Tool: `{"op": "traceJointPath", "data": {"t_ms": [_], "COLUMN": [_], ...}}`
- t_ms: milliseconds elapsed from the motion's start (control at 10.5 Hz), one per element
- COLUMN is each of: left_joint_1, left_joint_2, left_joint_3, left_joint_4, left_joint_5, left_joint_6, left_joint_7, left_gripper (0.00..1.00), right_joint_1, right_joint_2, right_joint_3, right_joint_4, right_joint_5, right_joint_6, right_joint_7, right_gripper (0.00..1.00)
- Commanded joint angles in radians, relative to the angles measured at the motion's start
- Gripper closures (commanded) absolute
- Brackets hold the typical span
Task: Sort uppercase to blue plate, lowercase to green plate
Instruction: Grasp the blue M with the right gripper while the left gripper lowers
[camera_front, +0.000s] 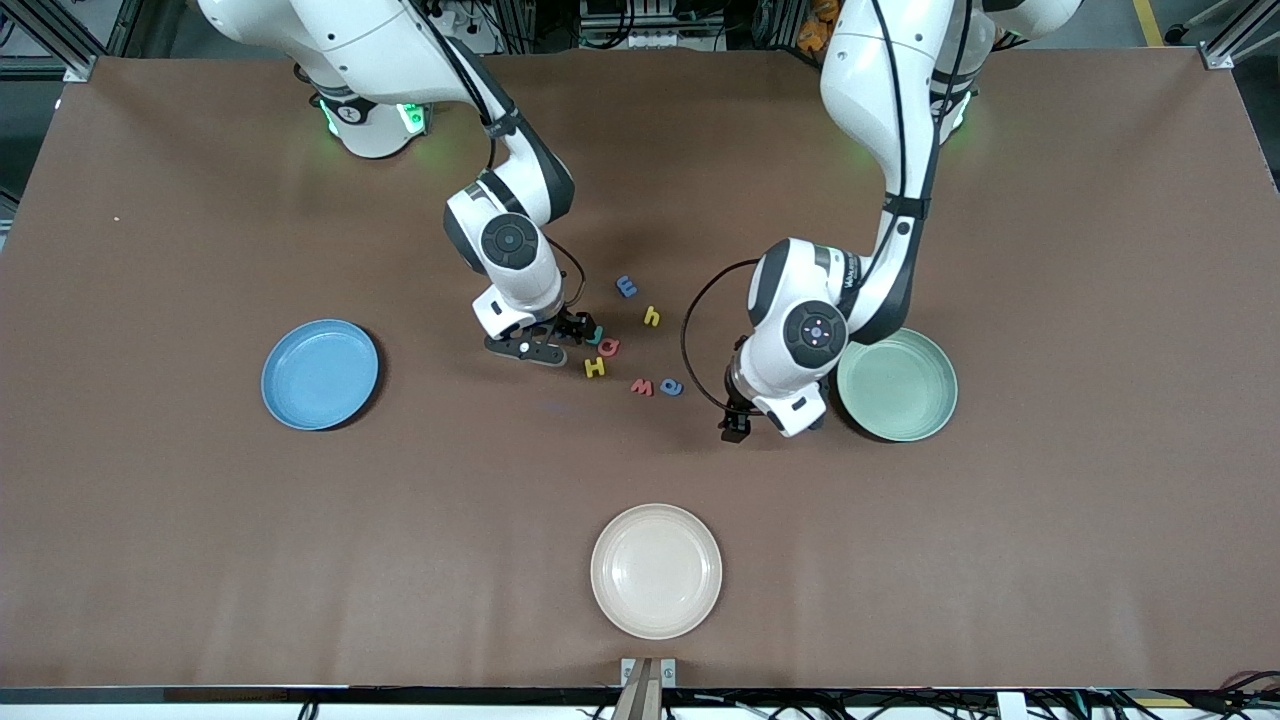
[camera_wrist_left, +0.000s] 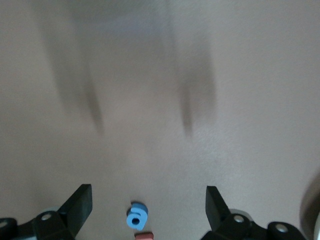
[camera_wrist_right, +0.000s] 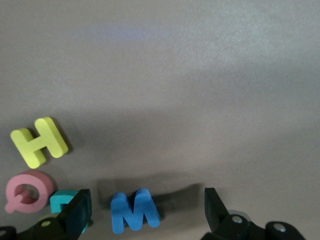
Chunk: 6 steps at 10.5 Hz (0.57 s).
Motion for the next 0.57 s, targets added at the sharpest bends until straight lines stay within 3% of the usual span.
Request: {"op": "traceJointPath", "data": {"t_ms": [0, 286, 477], "left_joint_1": [-0.044, -0.043, -0.049], "left_joint_2": [0.008, 0.055, 0.115], "left_joint_3": [0.016, -0.022, -0.07], "left_joint_4": [0.016, 0.073, 0.11], "left_joint_5": [-0.048, -0.076, -0.076], "left_joint_6": [0.006, 0.009, 0.078], "left_joint_7": [-0.062, -0.101, -0.096], "left_gripper": [0.0, 0.0, 0.0], "right_joint_1": [0.016, 0.034, 0.042], "right_joint_2": [-0.004, -0.012, -0.015], "right_joint_3": [-0.007, -0.007, -0.007], "right_joint_4": [-0.046, -0.046, -0.046], "right_joint_5": [0.003, 0.003, 0.003], "right_joint_6": [0.066, 0.065, 0.063], "right_joint_7": [0.023, 0.055, 0.074], "right_gripper": [0.0, 0.0, 0.0]}}
